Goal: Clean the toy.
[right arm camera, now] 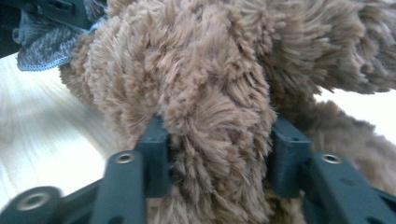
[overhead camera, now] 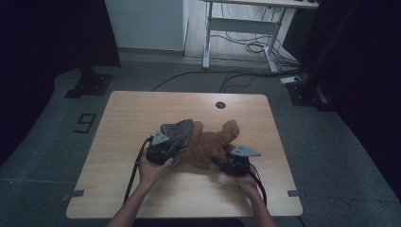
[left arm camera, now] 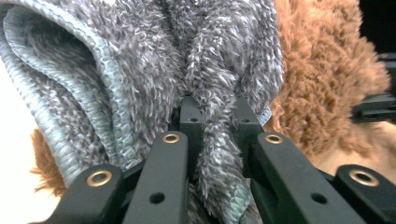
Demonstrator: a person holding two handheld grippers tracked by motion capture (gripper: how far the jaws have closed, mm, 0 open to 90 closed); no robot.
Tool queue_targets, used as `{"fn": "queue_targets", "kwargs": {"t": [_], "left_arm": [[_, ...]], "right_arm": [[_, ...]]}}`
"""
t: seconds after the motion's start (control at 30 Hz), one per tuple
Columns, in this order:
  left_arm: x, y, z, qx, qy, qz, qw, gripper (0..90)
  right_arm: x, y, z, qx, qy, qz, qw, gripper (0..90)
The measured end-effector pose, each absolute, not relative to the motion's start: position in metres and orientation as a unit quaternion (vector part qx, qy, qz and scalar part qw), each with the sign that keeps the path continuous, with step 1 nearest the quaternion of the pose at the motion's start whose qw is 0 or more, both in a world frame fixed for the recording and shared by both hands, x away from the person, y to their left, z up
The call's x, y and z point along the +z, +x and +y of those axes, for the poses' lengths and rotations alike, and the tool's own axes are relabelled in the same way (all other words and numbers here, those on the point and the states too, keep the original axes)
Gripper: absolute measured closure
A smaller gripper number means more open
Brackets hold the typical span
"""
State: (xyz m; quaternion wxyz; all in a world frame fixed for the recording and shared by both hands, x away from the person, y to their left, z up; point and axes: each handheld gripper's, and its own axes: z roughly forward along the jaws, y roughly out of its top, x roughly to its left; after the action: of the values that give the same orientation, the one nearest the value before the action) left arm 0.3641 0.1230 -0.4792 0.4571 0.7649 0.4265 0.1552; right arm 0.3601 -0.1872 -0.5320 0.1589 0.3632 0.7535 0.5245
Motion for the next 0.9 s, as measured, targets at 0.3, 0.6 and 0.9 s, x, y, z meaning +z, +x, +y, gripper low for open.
{"fn": "queue_targets", "kwargs": {"t": [0.3, 0.6, 0.9], "left_arm": [[-0.435, 0.355, 0.087, 0.163, 0.784, 0.372, 0.469, 78.7], [-0.446, 0.371, 0.045, 0.163, 0.795, 0.367, 0.454, 78.2], [-0.459, 0.374, 0.107, 0.18, 0.779, 0.411, 0.438, 79.0]], "right_arm": [[-0.54, 0.352, -0.193, 0.524, 0.36, 0.755, 0.16, 58.7], [-0.542, 0.351, -0.195, 0.527, 0.36, 0.752, 0.164, 61.8], [-0.542, 0.349, -0.193, 0.526, 0.348, 0.758, 0.166, 62.7]]}}
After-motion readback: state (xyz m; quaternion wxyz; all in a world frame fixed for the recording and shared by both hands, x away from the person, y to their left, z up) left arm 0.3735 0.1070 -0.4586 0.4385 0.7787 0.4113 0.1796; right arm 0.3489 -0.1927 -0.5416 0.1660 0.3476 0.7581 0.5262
